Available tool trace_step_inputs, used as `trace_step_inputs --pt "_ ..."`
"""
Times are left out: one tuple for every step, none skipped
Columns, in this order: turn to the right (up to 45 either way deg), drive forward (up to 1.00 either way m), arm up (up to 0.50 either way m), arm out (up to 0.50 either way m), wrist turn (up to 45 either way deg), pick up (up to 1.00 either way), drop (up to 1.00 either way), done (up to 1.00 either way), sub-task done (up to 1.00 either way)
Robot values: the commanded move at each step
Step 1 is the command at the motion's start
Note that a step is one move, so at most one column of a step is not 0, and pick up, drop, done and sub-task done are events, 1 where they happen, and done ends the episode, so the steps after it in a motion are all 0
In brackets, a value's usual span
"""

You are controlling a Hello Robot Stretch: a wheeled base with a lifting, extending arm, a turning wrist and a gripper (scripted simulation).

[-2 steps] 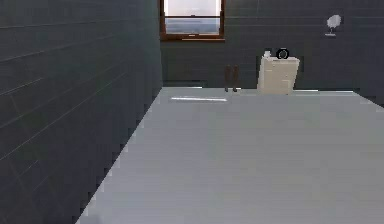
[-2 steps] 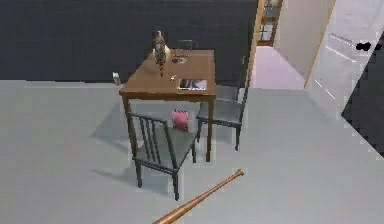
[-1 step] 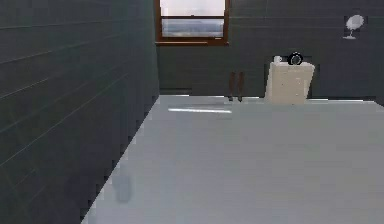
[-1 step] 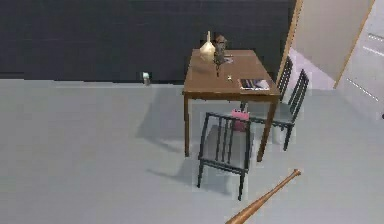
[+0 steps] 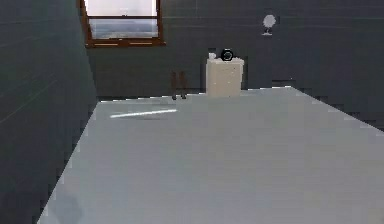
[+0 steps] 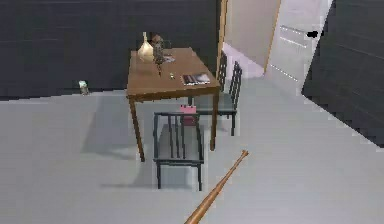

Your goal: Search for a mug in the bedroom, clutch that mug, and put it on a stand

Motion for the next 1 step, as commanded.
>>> trace_step_inputs --pt "0.0 1.0 0.0 0.0 0.0 0.0 0.0 0.0 0.0"
